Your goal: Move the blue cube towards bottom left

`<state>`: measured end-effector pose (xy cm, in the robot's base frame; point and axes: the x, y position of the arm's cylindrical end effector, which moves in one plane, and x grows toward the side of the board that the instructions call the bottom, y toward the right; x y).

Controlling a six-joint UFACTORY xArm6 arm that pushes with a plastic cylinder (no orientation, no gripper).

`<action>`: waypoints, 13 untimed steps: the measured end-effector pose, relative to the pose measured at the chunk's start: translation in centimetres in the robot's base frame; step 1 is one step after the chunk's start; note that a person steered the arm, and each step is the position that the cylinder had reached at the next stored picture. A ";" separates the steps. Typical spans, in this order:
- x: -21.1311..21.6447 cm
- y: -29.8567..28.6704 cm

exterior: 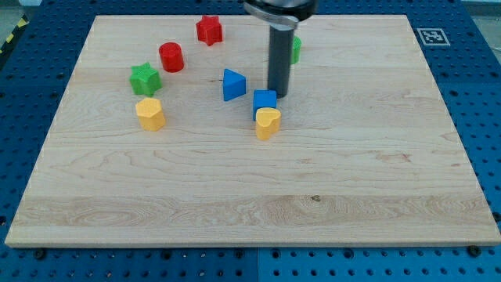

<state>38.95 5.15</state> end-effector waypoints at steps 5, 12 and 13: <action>2.6 -7.0; 11.3 -17.6; 11.3 -19.1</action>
<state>50.25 -13.90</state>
